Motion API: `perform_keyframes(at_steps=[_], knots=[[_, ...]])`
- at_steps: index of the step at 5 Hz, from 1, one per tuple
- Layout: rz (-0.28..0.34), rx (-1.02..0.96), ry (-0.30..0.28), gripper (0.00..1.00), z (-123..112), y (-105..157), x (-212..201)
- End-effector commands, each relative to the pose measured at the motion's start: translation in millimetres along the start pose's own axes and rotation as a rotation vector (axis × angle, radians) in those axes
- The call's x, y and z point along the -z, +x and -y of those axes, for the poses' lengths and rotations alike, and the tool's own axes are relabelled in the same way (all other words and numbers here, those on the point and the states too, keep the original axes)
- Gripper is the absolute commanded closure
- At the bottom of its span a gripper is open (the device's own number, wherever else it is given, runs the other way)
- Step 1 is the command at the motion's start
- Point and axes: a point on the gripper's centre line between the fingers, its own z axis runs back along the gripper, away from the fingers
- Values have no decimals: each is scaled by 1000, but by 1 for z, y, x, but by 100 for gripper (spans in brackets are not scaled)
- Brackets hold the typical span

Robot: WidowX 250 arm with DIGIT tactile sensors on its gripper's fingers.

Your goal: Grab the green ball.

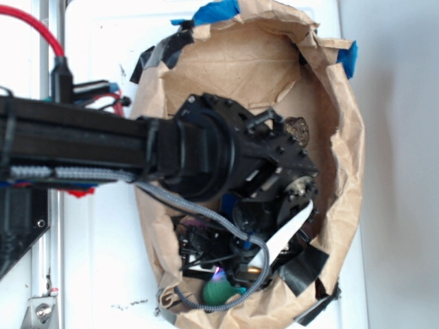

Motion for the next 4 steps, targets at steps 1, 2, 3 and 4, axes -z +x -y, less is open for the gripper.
perform_keyframes(at_steps=[1,2,3,4], knots=[[-14,38,13,100,13,16,-7],[0,11,43,100,16,7,-18],[-18,-29,61,100,17,0,-25],[-102,-128,115,100,17,-13,-41]])
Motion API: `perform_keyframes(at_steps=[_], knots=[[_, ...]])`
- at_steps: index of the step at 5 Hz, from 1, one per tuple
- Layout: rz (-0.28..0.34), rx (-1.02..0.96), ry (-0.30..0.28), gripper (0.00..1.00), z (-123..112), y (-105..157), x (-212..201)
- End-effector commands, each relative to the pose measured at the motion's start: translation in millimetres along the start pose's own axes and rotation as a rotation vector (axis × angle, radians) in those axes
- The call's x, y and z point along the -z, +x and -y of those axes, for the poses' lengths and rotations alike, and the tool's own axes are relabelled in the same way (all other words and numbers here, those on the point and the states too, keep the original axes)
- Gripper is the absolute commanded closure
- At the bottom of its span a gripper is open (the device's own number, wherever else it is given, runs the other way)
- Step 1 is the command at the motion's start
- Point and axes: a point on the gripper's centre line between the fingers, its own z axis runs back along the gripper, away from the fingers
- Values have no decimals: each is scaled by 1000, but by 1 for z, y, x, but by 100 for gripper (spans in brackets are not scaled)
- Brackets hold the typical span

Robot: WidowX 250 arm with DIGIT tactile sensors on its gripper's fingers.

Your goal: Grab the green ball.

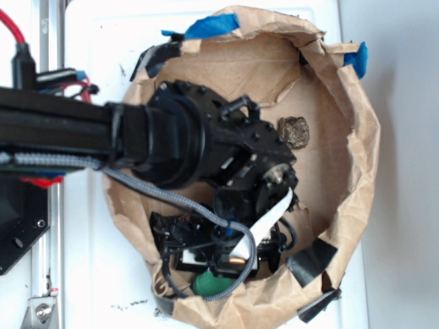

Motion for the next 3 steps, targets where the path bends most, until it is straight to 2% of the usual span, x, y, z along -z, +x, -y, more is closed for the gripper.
perform_keyframes(at_steps=[1,2,3], knots=[[-80,-167,134,100,3,-21,-42],[-95,-281,149,100,3,-38,-51],[-93,-301,147,100,3,-41,-52]])
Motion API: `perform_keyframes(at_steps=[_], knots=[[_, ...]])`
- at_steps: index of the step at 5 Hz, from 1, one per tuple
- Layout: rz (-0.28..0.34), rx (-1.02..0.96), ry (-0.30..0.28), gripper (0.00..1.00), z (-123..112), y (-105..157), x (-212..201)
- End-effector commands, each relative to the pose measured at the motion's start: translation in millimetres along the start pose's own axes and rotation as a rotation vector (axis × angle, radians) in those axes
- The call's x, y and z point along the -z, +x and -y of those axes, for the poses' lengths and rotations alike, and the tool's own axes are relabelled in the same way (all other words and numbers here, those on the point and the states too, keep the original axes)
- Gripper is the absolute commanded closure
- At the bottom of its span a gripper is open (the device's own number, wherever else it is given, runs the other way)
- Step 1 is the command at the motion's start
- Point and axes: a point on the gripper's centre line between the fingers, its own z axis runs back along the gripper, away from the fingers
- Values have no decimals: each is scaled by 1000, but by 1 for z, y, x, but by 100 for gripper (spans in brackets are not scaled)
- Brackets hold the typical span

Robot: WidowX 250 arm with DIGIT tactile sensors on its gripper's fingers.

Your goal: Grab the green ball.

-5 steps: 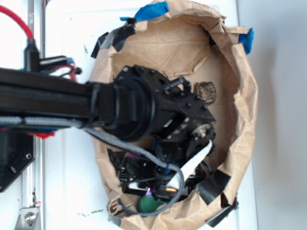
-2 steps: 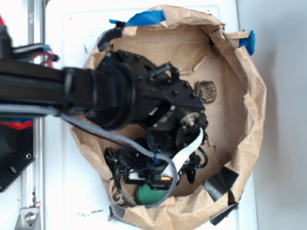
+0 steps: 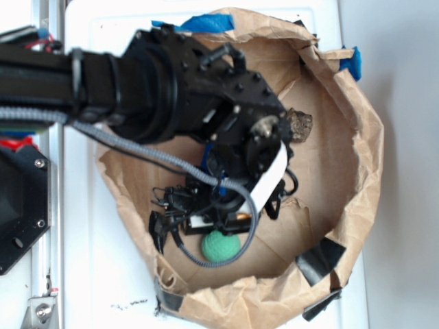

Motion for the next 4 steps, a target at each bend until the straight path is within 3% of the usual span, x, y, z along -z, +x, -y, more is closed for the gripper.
perform_keyframes(at_steps=[1,3,4], knots=[[11,-19,66,100,1,0,-22],[-6,-52,65,100,5,3,-21],[-109,-347,5,100,8,6,-32]])
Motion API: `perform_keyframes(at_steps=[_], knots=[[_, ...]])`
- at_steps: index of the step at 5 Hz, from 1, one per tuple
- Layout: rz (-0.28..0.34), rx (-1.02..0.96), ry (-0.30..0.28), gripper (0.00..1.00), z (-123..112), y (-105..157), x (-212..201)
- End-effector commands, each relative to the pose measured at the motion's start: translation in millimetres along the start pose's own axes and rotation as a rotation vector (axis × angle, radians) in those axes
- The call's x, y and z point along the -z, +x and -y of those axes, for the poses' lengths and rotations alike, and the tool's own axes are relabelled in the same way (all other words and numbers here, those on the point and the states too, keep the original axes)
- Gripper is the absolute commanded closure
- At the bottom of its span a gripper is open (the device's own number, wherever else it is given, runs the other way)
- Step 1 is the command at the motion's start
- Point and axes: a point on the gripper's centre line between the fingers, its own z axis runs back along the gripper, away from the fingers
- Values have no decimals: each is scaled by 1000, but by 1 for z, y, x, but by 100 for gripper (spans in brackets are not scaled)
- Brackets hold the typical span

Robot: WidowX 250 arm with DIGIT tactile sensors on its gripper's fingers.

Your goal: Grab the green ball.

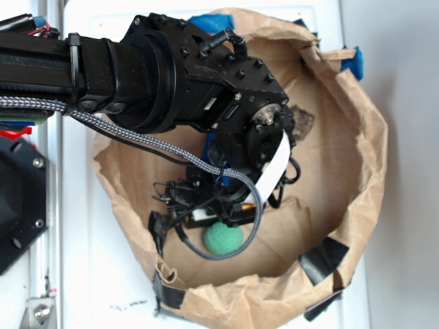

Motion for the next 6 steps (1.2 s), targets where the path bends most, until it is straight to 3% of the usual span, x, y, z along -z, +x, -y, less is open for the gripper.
perform_keyframes(at_steps=[1,2,3,4,5,6], knots=[[-262,-570,-31,100,17,8,-40],[-420,-850,127,100,33,-2,-46],[-416,-1102,302,100,31,0,-62],[-186,-1304,484,100,30,-6,-99],[-94,-1355,526,100,21,-8,-123],[-29,-1359,514,100,14,2,-142]])
